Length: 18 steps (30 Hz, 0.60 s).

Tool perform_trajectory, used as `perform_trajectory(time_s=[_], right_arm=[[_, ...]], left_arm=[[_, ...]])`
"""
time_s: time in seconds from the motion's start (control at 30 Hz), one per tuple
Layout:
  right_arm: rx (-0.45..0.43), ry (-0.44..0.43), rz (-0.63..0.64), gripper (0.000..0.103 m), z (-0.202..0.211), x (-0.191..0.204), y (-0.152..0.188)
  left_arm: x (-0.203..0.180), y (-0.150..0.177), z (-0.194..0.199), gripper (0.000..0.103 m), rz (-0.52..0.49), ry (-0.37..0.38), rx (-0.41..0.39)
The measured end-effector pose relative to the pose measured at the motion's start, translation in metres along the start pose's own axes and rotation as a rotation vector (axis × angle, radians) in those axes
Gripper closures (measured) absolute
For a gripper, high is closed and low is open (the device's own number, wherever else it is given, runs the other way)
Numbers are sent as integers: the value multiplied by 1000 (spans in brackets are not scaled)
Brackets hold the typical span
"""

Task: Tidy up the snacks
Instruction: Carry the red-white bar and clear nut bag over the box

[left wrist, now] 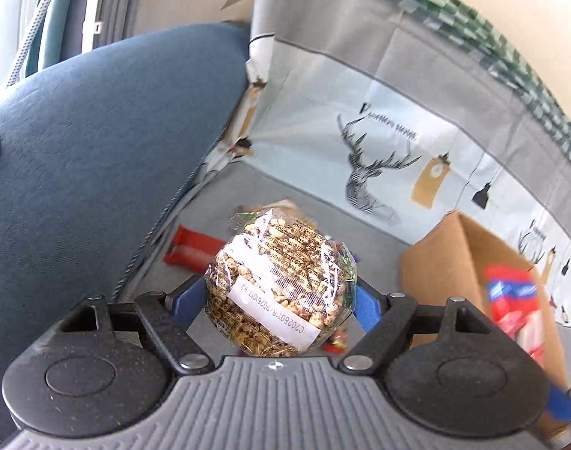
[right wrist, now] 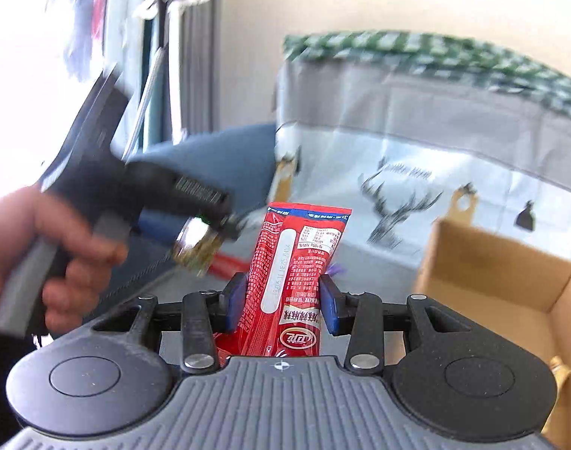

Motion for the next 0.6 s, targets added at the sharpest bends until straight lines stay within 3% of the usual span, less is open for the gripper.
perform_trajectory(time_s=[0.27, 0.43, 0.6], right_arm=[[-79, 125, -6, 60, 19, -78, -35], [-79, 220, -98, 60, 25, -134, -25], [-95, 294, -111, 60, 40, -158, -12]], left_arm=[[-60, -4, 16, 18, -96, 15, -137], [-108, -3, 26, 18, -178, 84, -239], [-149, 1, 22, 18, -198, 176, -273]])
Point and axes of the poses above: each gripper's, at about its wrist camera, not at the fingertips, and z roughly against the way its jaws point, x to its left, y to its underside, the point moved 2 cm from there along -z, roughly the way its jaws point, and after that the axes turned 10 degrees about -z, right-handed, at the moved point
